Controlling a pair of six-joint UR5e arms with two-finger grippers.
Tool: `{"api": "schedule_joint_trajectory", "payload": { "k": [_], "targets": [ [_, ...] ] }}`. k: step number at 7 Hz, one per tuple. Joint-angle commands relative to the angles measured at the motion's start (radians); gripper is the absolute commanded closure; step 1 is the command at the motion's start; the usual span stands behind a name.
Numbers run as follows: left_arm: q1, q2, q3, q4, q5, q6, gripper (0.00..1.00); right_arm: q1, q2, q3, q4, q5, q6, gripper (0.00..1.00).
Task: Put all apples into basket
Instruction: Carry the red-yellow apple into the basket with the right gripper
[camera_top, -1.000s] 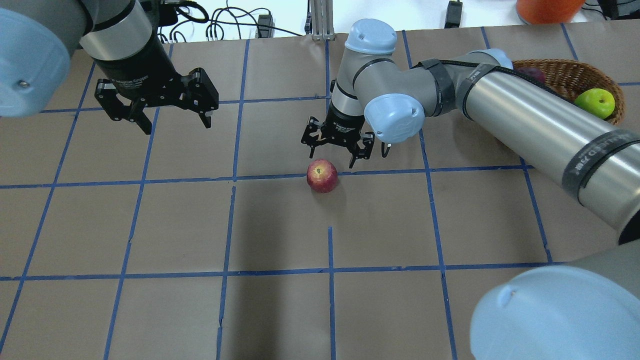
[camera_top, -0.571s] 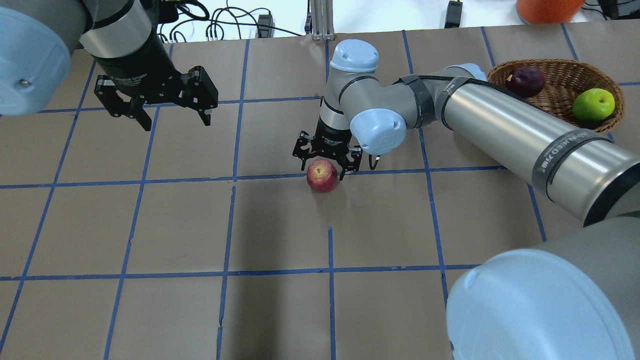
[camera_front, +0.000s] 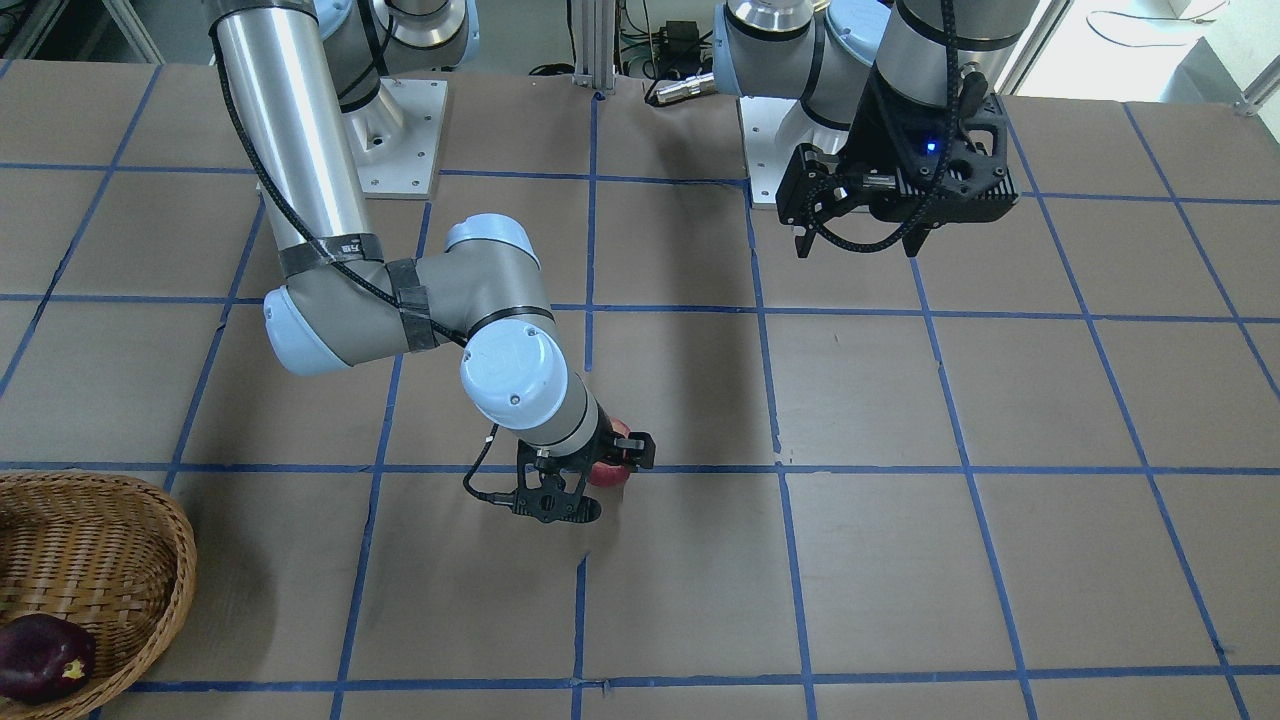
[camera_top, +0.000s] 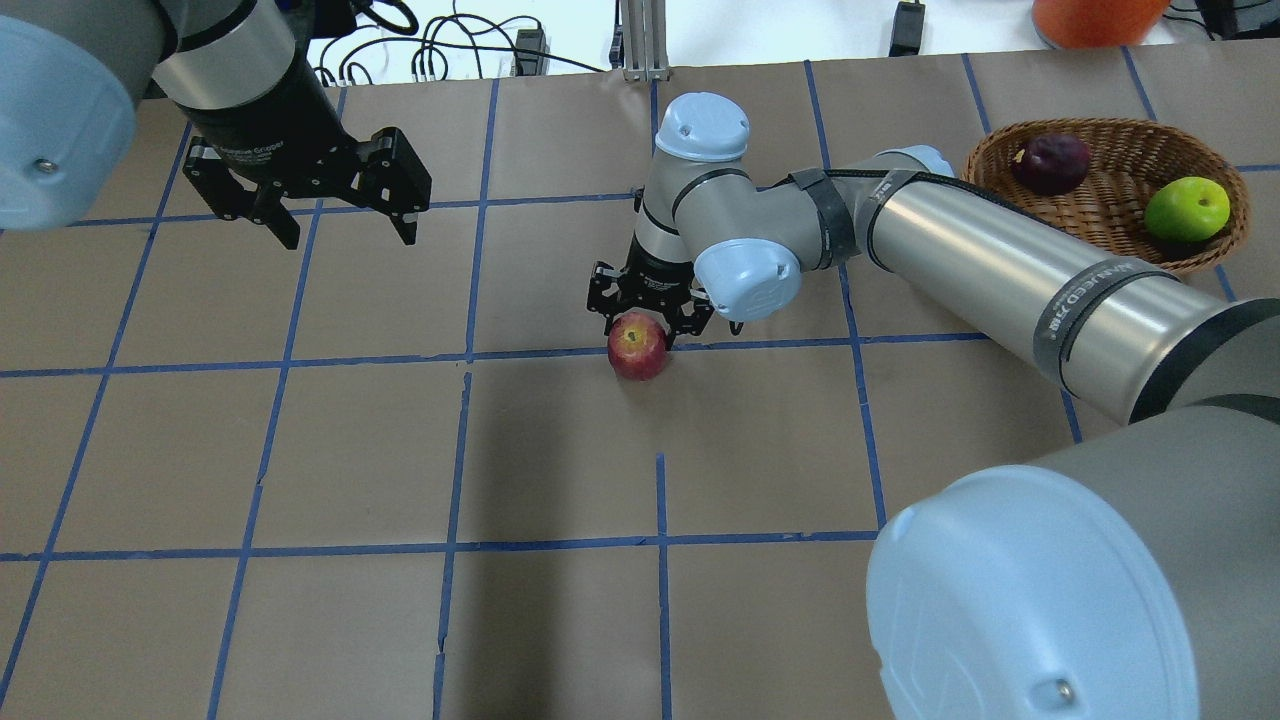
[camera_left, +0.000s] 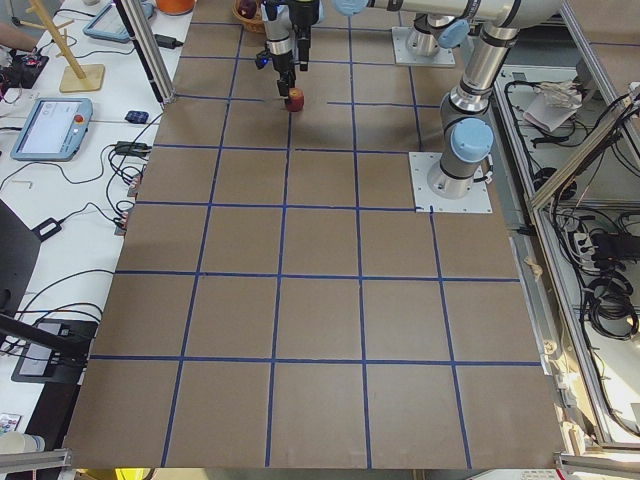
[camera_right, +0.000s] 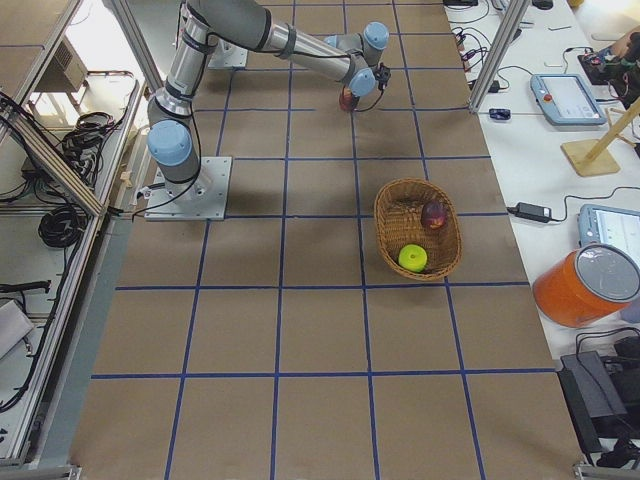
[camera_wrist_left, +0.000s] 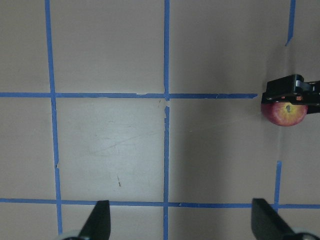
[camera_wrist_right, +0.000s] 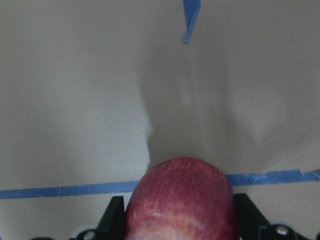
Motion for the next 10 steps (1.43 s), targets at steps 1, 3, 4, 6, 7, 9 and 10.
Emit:
{"api": "schedule_joint_trajectory", "payload": {
  "k": [1, 3, 4, 6, 7, 9, 10],
  "targets": [
    [0.001, 0.001, 0.000, 0.002, 0.000, 0.000, 0.00, -0.007, -0.019, -0.013, -0.006, -0.045, -0.007, 1.00],
    [-0.001, 0.004, -0.007, 0.008, 0.002, 0.000, 0.00, -0.112, -0.159, -0.042, 0.217, -0.130, -0.114, 1.00],
    [-0.001, 0.004, -0.009, 0.008, 0.002, 0.000, 0.00, -0.197, -0.219, -0.095, 0.350, -0.135, -0.225, 1.00],
    [0.001, 0.005, -0.007, 0.008, 0.002, 0.000, 0.00, -0.352, -0.240, -0.204, 0.517, -0.255, -0.422, 1.00],
    [0.001, 0.005, -0.009, 0.008, 0.002, 0.000, 0.00, -0.396, -0.237, -0.215, 0.505, -0.349, -0.569, 1.00],
    [-0.001, 0.007, -0.010, 0.006, 0.002, 0.000, 0.00, -0.543, -0.225, -0.209, 0.490, -0.362, -0.758, 1.00],
    [0.001, 0.008, -0.011, 0.006, 0.002, -0.002, 0.00, -0.584, -0.185, -0.209, 0.418, -0.377, -0.867, 1.00]
  ]
}}
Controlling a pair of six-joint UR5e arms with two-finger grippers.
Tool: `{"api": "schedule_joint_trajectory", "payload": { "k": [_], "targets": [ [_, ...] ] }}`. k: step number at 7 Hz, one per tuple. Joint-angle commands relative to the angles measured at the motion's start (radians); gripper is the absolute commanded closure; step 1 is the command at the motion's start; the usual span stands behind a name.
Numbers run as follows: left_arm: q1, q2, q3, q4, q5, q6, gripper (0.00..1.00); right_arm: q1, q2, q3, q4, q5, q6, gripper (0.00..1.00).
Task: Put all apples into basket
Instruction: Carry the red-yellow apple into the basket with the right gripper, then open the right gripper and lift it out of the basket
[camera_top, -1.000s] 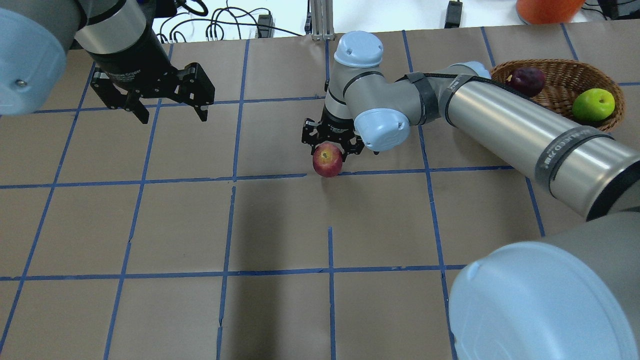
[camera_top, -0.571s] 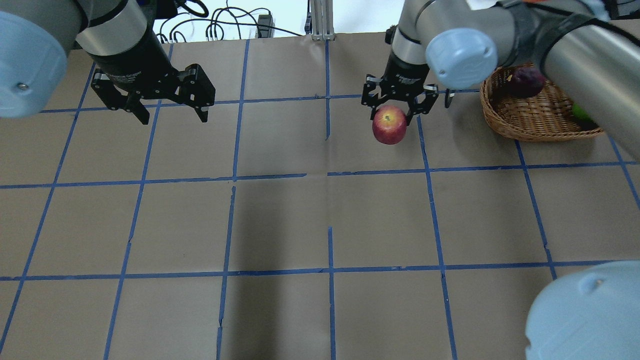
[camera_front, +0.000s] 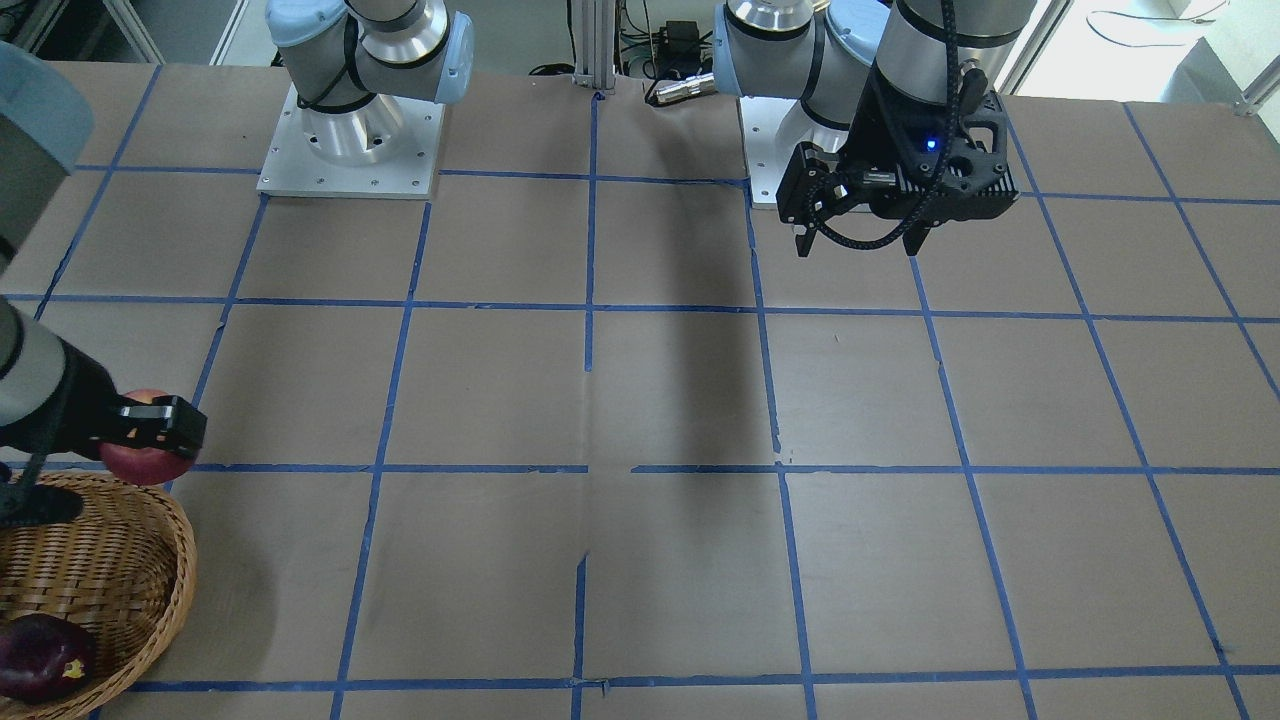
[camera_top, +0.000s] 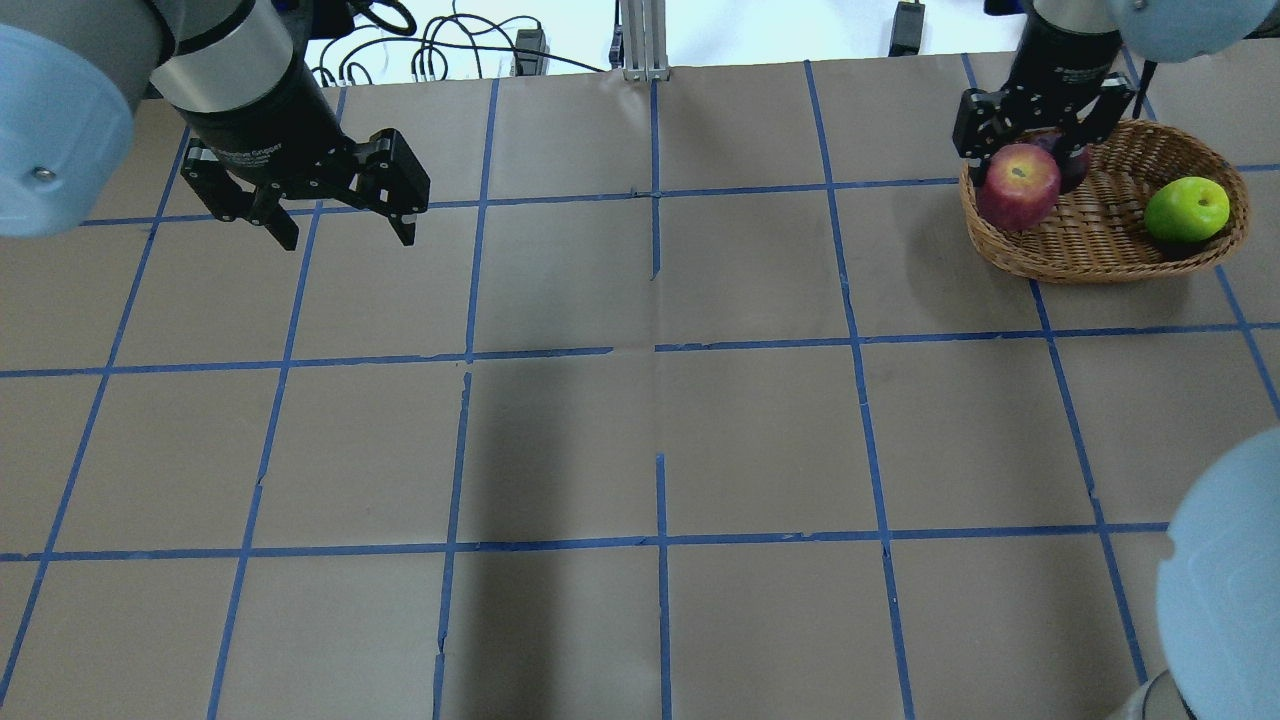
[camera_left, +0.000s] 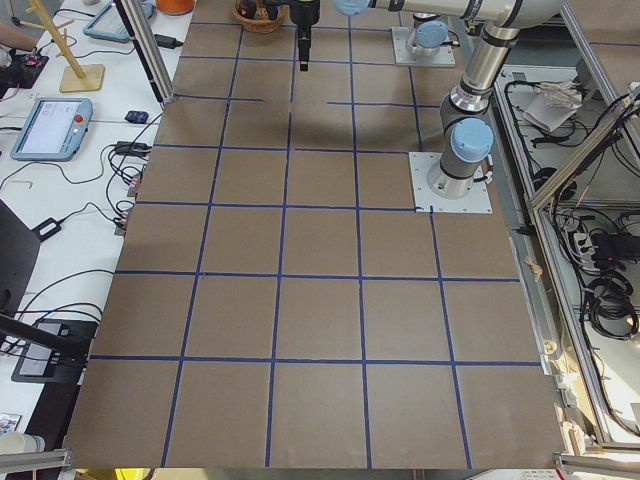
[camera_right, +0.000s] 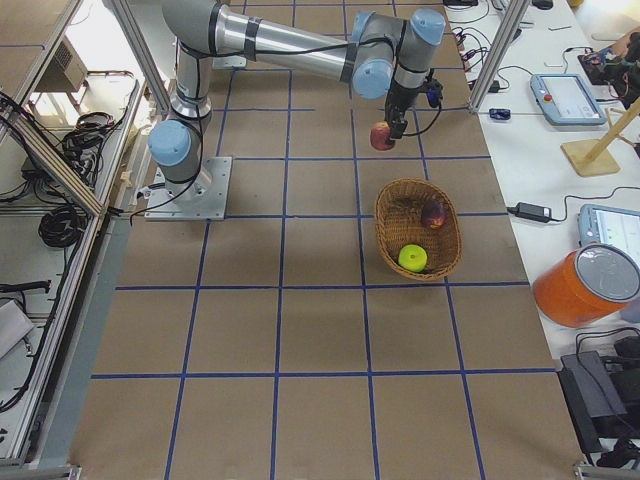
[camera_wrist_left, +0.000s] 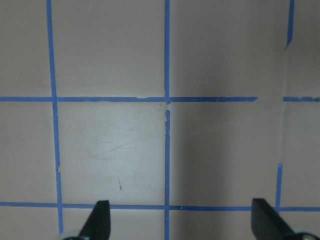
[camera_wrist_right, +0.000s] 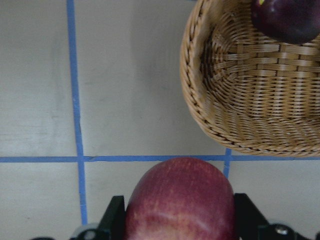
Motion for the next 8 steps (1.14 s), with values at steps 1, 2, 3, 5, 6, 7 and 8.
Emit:
{"api": "schedule_joint_trajectory", "payload": {
  "k": [1, 2, 3, 5, 6, 7, 8],
  "targets": [
    [0.001, 0.001, -0.001, 0.000, 0.000, -0.001, 0.00, -0.124, 0.078, 0.000, -0.151, -0.061, -0.166, 1.00],
    [0.001, 0.003, -0.001, 0.000, 0.000, 0.000, 0.00, -0.163, 0.128, -0.009, -0.182, -0.066, -0.232, 1.00],
    [0.001, 0.003, -0.001, 0.000, 0.000, 0.000, 0.00, -0.180, 0.174, -0.015, -0.254, -0.070, -0.251, 1.00],
    [0.001, 0.003, -0.001, 0.000, 0.000, 0.000, 0.00, -0.181, 0.203, -0.017, -0.261, -0.073, -0.237, 0.96],
    [0.001, 0.004, -0.001, 0.000, 0.000, 0.000, 0.00, -0.181, 0.215, -0.017, -0.277, -0.073, -0.236, 0.84],
    [0.001, 0.004, -0.001, 0.000, 0.000, 0.000, 0.00, -0.181, 0.217, -0.014, -0.281, -0.073, -0.236, 0.41],
    [0.001, 0.004, -0.001, 0.000, 0.000, 0.000, 0.00, -0.181, 0.215, -0.015, -0.281, -0.073, -0.236, 0.00]
  ]
}}
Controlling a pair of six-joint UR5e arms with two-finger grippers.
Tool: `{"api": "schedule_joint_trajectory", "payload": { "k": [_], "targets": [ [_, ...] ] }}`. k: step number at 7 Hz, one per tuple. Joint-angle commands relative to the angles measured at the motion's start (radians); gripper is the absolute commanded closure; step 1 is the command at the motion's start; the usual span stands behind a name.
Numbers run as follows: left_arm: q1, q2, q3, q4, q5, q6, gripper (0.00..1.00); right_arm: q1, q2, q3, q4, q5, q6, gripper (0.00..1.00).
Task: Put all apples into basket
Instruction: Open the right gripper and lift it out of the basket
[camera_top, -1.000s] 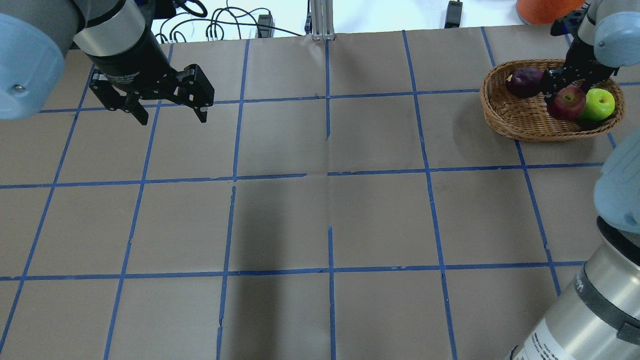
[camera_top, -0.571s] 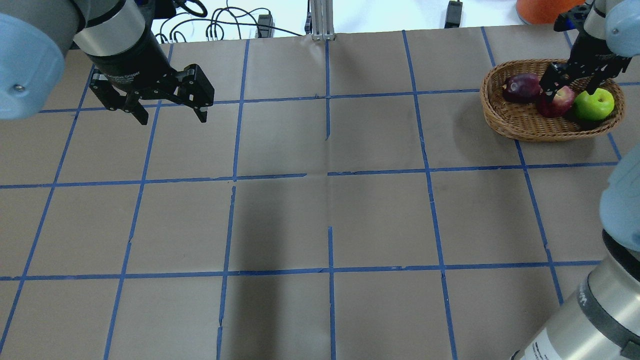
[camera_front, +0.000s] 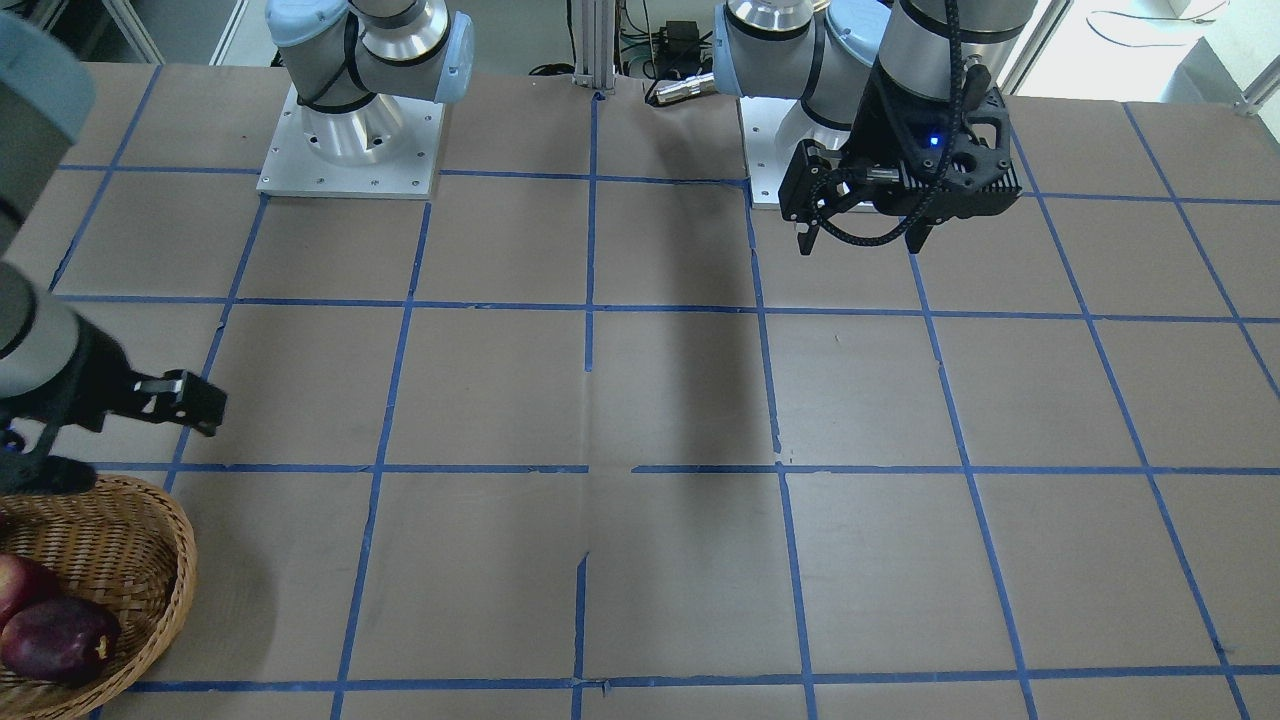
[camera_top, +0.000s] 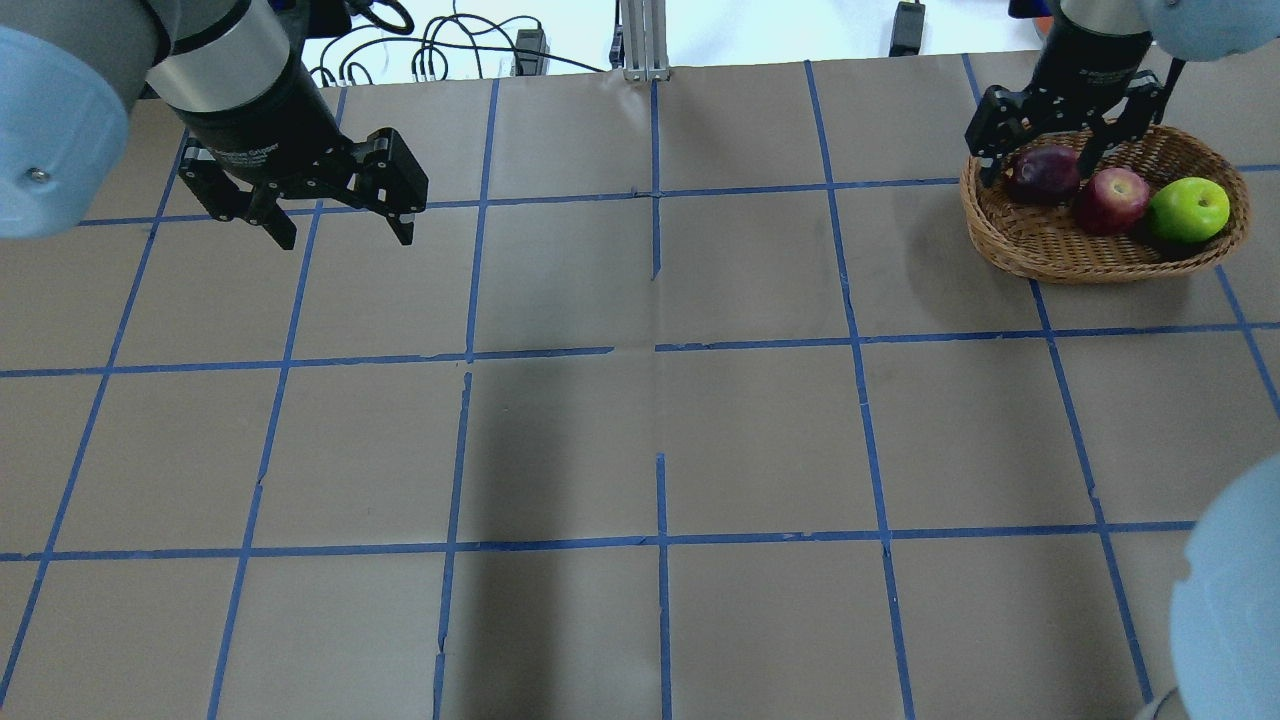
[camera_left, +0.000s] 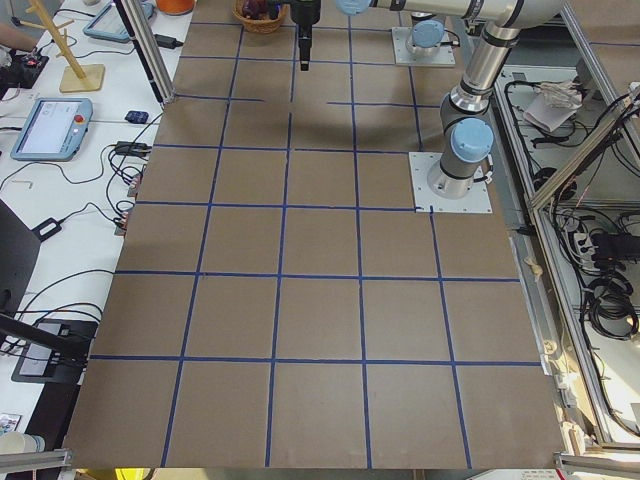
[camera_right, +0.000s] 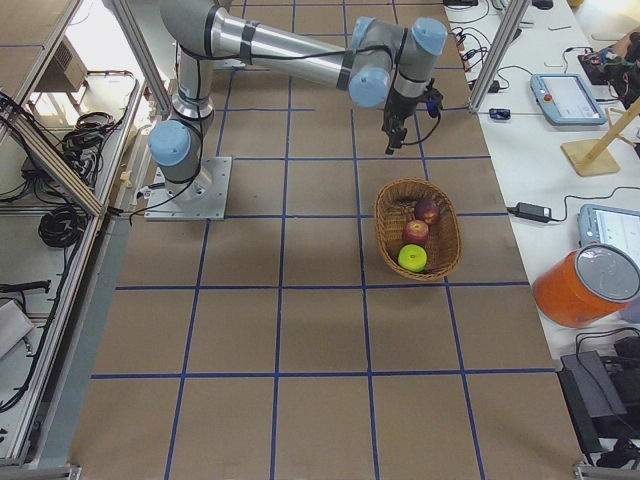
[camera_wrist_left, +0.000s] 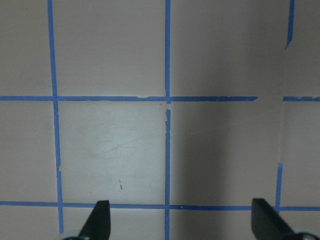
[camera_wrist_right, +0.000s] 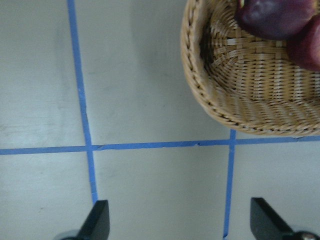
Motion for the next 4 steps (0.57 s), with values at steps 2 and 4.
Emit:
{"api": "schedule_joint_trajectory", "payload": {
  "k": [2, 4],
  "targets": [
    [0.002, 0.000, 0.000, 0.000, 0.000, 0.000, 0.00, 0.125, -0.215, 0.130, 0.064, 0.118, 0.164, 0.00],
    [0.002, 0.000, 0.000, 0.000, 0.000, 0.000, 0.00, 0.117, -0.254, 0.139, 0.189, 0.117, 0.170, 0.00]
  ]
}}
